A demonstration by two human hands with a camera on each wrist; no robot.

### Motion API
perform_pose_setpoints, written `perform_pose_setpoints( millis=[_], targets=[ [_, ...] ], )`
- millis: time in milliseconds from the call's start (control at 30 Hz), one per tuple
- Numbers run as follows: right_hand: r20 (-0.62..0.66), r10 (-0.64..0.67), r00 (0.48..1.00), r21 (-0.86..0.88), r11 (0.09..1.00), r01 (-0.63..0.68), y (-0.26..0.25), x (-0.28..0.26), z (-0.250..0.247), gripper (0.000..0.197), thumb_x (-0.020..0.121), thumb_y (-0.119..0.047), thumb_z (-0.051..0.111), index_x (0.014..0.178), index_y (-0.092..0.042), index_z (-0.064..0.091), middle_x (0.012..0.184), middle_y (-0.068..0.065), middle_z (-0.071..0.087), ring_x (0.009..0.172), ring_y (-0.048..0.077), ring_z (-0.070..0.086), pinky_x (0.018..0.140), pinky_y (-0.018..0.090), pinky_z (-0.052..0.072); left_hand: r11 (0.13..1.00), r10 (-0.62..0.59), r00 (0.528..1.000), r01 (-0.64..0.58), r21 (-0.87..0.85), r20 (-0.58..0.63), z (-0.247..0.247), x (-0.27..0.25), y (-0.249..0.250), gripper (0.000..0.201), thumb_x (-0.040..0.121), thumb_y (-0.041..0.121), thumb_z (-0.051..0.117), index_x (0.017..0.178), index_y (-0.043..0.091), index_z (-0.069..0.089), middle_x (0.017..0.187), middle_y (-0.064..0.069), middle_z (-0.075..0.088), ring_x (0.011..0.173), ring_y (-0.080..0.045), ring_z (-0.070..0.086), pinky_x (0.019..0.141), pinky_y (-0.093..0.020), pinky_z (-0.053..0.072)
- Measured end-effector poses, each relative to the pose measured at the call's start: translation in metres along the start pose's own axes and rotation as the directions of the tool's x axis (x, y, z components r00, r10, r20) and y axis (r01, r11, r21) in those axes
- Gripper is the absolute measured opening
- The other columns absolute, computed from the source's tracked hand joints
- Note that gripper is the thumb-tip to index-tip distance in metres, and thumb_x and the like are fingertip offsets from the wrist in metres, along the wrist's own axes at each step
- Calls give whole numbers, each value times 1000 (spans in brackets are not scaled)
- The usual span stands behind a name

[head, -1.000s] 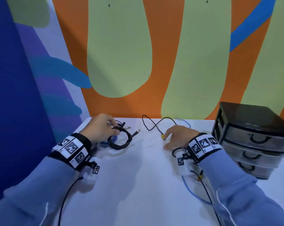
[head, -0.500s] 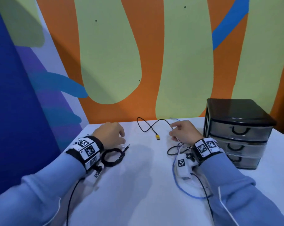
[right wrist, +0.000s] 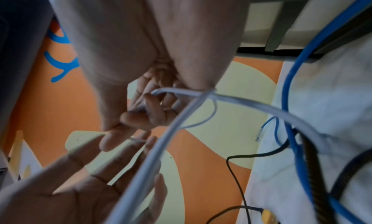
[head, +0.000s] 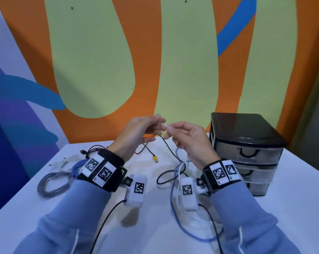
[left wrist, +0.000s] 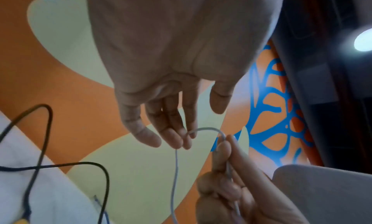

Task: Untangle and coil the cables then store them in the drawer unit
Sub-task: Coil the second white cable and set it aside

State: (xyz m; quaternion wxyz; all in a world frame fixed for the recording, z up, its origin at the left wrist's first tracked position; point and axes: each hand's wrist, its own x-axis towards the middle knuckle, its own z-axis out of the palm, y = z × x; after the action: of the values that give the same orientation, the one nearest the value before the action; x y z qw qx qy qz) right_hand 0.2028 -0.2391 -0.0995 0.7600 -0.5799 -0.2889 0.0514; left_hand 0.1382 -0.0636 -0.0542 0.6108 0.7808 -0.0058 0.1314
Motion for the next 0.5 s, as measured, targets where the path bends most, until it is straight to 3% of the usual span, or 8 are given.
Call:
perform_pose_setpoints(
  millis=[67, 133, 200, 267, 333, 433, 500],
  targets=[
    [13, 14, 1000, -62, 998, -13, 0, -1, 0, 13, 95, -21, 75, 98, -9, 76, 77, 8, 73, 58, 12, 44, 53, 22, 30, 997, 64, 998, -64, 36, 14, 0, 3, -6, 25, 104, 33, 67, 115, 13, 77, 101, -7, 81, 96, -18, 74, 92, -35, 55],
    [34, 40, 999, -104, 994, -36, 2, 0, 0, 15, 94, -22, 76, 98, -7, 77, 69, 7, 67, 53, 14, 35, 48, 21, 25, 988, 154, 988, -154, 32, -2, -2, 4, -12, 16, 99, 20, 75, 110, 9, 78, 101, -13, 82, 97, -23, 77, 94, -33, 59],
    [52, 77, 996, -130, 989, -69, 4, 0, 1, 14, 94, -22, 76, 93, -8, 78, 60, 3, 54, 51, 14, 31, 49, 25, 20, 973, 220, 970, -226, -51, -107, -9, 5, -15, 12, 96, 9, 77, 107, 8, 78, 99, -14, 82, 95, -21, 78, 86, -26, 60],
    [78, 91, 993, -169, 983, -77, 6, 0, 2, 18, 94, -24, 76, 84, -9, 77, 54, 0, 41, 50, 16, 28, 50, 30, 20, 945, 279, 922, -313, -93, -268, -19, 5, -13, 12, 95, 4, 76, 107, 7, 78, 95, -13, 82, 90, -17, 78, 78, -21, 57],
    [101, 87, 991, -242, 968, -61, 6, -1, 2, 27, 95, -29, 74, 78, -9, 73, 52, 0, 44, 47, 17, 34, 51, 29, 33, 912, 350, 840, -407, -54, -415, -34, 4, -11, 12, 96, 1, 74, 106, 7, 79, 92, -10, 81, 87, -15, 77, 76, -21, 56],
    [141, 88, 986, -323, 946, -38, 6, -1, -1, 32, 99, -27, 70, 73, -8, 69, 69, 7, 68, 61, 25, 57, 69, 29, 51, 873, 390, 704, -487, -3, -594, -55, 4, -13, 16, 99, 1, 69, 107, 11, 78, 92, -5, 79, 85, -11, 75, 77, -23, 55],
    [158, 120, 980, -365, 929, -55, 8, -1, -3, 35, 102, -27, 65, 70, -13, 68, 91, 14, 78, 91, 33, 70, 96, 37, 51, 860, 359, 634, -510, -22, -685, -68, 2, -16, 18, 101, 1, 64, 109, 13, 77, 92, -4, 76, 79, -11, 72, 76, -25, 55]
  ],
)
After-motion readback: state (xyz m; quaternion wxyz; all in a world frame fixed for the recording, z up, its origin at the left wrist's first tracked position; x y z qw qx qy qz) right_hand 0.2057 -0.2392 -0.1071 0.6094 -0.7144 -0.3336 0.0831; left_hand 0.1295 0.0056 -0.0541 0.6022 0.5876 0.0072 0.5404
